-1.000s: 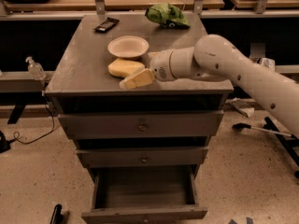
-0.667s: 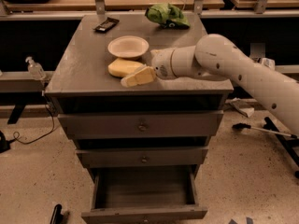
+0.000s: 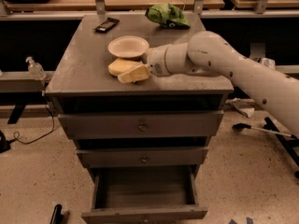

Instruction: Place sponge into bottom drawer

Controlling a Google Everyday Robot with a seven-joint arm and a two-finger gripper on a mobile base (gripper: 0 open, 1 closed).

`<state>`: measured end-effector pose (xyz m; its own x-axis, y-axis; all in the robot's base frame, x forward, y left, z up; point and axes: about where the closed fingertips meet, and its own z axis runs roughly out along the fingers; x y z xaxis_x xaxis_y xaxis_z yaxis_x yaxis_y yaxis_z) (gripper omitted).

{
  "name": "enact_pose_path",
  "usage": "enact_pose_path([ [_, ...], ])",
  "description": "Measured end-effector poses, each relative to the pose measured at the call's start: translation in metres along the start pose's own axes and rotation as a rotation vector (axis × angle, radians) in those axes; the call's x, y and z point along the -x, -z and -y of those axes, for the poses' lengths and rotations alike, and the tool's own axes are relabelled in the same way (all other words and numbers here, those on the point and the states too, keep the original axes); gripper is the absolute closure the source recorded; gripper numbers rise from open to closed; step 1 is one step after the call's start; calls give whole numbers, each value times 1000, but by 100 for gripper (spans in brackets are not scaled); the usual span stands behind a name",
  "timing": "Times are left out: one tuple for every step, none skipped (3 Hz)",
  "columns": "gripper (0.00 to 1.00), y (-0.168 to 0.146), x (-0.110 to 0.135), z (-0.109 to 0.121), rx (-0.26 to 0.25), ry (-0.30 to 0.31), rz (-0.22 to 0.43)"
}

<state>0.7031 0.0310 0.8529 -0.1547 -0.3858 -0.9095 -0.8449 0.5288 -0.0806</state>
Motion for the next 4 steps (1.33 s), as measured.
enact_pose_path([
  [38, -10, -1, -3, 11, 6, -16],
  [66, -16, -6, -6, 29, -2, -24],
  [56, -18, -10, -8, 43, -7, -31],
  [71, -14, -10, -8, 63, -4, -9],
])
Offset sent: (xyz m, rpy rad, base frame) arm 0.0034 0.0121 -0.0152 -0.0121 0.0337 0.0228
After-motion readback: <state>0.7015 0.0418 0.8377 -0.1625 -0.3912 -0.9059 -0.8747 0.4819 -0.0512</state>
